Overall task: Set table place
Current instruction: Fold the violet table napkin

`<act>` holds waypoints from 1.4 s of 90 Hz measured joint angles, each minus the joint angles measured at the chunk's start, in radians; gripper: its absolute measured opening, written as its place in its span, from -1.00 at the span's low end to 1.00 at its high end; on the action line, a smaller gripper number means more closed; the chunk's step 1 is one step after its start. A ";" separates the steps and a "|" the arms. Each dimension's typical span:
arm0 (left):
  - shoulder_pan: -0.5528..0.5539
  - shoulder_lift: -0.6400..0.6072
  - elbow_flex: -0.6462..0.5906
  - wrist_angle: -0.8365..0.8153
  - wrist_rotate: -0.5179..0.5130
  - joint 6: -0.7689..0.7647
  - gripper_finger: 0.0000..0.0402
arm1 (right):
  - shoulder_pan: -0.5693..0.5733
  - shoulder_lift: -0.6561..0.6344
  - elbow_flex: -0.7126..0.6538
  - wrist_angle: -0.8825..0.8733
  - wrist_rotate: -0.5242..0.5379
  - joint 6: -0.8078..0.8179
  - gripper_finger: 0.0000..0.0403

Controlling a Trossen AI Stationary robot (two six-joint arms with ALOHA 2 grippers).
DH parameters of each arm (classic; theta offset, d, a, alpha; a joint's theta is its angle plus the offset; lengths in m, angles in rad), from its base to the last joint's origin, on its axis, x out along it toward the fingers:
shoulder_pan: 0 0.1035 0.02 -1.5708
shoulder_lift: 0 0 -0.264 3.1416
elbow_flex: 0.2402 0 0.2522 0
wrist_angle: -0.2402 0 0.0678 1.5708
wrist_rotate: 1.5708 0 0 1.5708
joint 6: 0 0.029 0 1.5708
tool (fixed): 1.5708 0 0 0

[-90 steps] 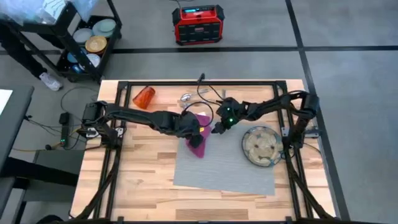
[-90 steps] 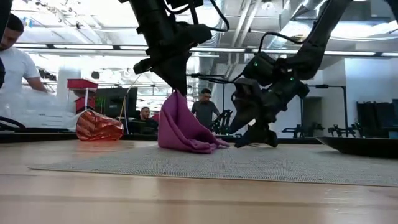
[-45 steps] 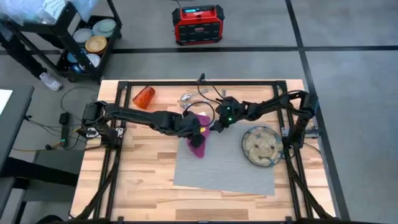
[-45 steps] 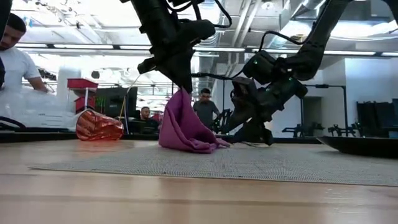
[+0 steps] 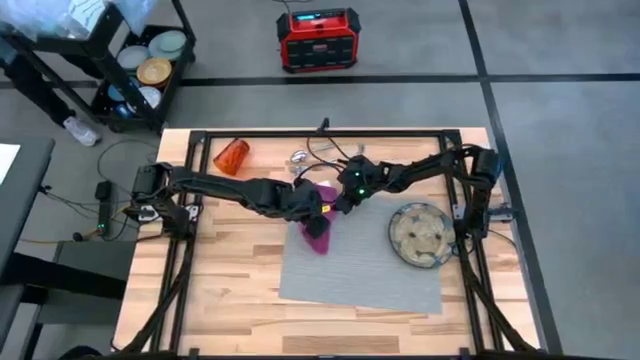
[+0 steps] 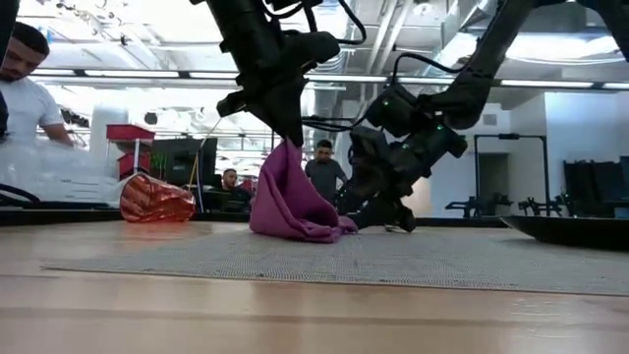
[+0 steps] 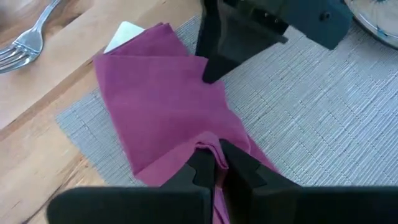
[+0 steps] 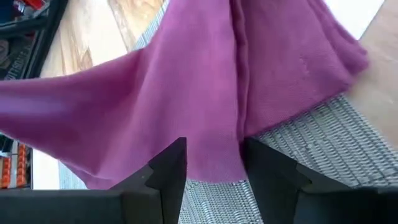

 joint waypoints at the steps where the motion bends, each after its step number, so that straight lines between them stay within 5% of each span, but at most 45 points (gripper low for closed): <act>1: 0.000 0.000 0.000 0.000 0.000 0.000 -1.00 | 0.001 0.000 0.001 0.000 0.000 -0.001 -0.28; 12: 0.000 0.000 0.000 0.000 0.000 0.003 -1.00 | 0.004 -0.006 0.019 -0.018 -0.014 0.008 -0.39; 30: -0.003 0.000 0.000 -0.015 0.000 0.011 -1.00 | 0.016 -0.073 0.016 -0.103 -0.039 -0.008 -0.94; 59: -0.012 0.000 0.000 -0.022 0.096 0.056 -1.00 | -0.061 -0.203 0.030 -0.138 -0.079 -0.010 -0.99; 81: -0.039 0.000 0.000 -0.045 0.218 0.094 -1.00 | -0.146 -0.168 0.106 -0.148 -0.136 -0.011 -1.00; 126: -0.040 0.001 0.000 -0.068 0.217 0.128 -1.00 | -0.164 -0.070 0.200 -0.398 -0.169 -0.163 -1.00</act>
